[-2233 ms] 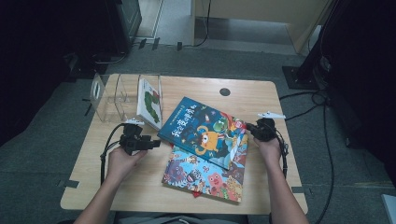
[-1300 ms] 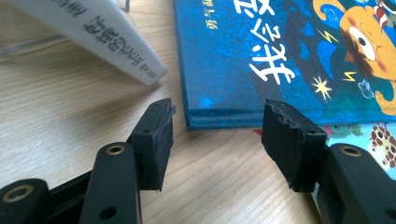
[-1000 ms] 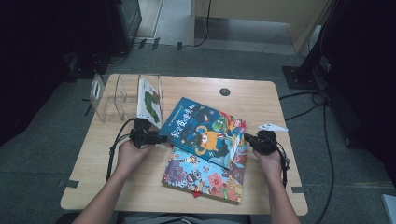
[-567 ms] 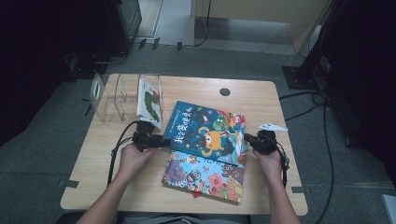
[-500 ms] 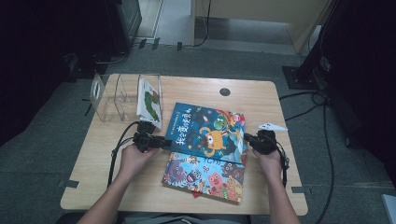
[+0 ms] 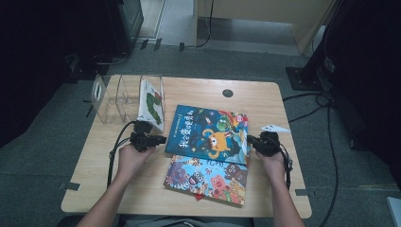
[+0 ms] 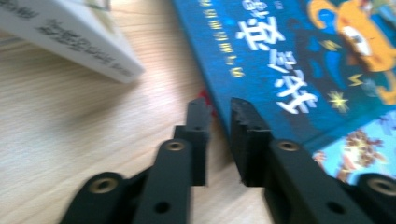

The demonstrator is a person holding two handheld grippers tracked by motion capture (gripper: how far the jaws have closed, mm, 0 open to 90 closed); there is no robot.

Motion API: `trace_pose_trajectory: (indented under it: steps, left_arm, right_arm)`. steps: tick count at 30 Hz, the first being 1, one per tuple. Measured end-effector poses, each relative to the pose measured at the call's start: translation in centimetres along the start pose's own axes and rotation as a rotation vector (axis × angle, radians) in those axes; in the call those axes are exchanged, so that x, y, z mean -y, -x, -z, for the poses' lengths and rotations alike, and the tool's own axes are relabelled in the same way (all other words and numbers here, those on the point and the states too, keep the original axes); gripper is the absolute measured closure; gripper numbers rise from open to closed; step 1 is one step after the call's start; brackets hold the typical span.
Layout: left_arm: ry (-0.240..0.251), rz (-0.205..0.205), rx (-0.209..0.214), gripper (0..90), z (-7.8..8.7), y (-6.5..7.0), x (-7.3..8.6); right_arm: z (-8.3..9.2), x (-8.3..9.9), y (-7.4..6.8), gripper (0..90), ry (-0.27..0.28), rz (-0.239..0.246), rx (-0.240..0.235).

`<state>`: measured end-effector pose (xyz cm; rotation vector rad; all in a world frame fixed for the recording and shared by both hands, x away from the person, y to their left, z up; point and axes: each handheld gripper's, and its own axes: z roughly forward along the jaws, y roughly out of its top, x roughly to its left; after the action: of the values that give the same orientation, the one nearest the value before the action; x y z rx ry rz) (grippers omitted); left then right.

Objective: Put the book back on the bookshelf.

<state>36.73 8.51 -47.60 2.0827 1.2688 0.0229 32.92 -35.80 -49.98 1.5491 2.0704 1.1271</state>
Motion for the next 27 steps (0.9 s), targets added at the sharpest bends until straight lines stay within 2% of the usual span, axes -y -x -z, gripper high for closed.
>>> trace_pose_trajectory:
  steps: [3,6,7,11,13,17,20,24,25,27]
  left_arm:
    - [-0.018,-0.003,-0.015,82.3,-0.6,-0.2,0.1]
    - [-0.026,-0.005,-0.006,83.4,-1.2,0.2,0.1]
    - [-0.029,-0.015,-0.021,83.4,-1.3,0.3,0.1]
    - [-0.026,-0.001,-0.009,86.4,-1.4,0.2,0.1]
    - [-0.031,-0.015,-0.007,88.3,-1.4,0.4,0.2]
    - [-0.035,-0.019,0.005,90.0,-1.4,0.6,0.3]
    - [-0.032,-0.006,0.012,90.0,-1.4,0.6,0.4]
    - [-0.035,0.019,0.048,90.0,-1.3,0.4,0.6]
    - [-0.037,0.017,0.045,90.0,-1.3,0.5,0.7]
    - [-0.039,0.011,0.037,90.0,-1.3,0.8,0.7]
  right_arm:
    - [0.0,0.0,0.0,90.0,0.000,-0.003,0.001]
    - [0.0,0.1,0.0,90.0,-0.001,-0.005,0.000]
    - [0.0,0.1,0.0,90.0,-0.001,-0.007,0.000]
    - [0.0,0.1,0.1,90.0,0.001,-0.009,-0.006]
    - [0.0,0.2,0.2,90.0,0.004,-0.014,-0.010]
    - [0.1,0.4,0.5,90.0,-0.006,-0.031,-0.031]
    - [0.1,0.4,0.5,90.0,-0.005,-0.033,-0.030]
    - [0.3,0.4,0.5,90.0,-0.021,-0.031,-0.034]
    - [0.4,0.4,0.6,90.0,-0.030,-0.045,-0.045]
    - [0.6,0.5,0.5,90.0,-0.041,-0.038,-0.049]
